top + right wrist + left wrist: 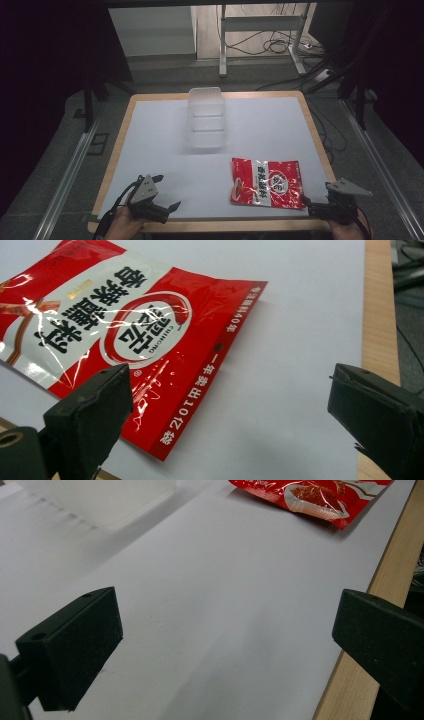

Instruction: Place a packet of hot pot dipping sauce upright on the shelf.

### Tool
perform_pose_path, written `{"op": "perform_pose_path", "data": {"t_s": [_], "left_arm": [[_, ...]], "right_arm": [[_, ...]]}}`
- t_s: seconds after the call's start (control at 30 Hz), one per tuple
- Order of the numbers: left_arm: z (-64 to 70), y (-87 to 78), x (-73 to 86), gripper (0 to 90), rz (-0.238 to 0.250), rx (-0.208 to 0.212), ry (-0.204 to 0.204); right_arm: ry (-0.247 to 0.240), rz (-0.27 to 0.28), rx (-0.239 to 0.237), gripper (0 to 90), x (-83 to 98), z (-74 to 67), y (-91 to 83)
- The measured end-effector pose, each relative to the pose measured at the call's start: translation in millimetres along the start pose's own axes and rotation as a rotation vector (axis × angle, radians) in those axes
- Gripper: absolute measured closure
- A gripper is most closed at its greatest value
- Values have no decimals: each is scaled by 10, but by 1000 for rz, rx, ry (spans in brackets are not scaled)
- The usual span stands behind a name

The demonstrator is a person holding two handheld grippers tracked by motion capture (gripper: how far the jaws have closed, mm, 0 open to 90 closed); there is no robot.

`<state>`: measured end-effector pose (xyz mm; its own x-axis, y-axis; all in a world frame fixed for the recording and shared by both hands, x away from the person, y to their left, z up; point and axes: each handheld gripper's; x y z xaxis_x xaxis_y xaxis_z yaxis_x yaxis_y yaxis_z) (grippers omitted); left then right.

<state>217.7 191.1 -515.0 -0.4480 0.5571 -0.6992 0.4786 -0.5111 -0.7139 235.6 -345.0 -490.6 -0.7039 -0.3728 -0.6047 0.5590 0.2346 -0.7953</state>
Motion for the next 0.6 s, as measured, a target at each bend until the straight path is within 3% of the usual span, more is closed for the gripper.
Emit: {"op": "perform_pose_path", "data": {"t_s": [0.6], "left_arm": [[5,0,-5,0,-3,8,5]], "right_arm": [[-8,5,-55,0,55,62,36]]}}
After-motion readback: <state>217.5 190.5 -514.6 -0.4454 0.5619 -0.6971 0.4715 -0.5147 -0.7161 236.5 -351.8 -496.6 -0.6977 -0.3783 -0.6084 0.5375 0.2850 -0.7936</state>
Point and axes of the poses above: each handheld gripper's, and its own axes: y roughly forward along the jaws, x roughly out of its underside, z roughly to its right, and after that the axes turned 13 degrees about -z, right-handed
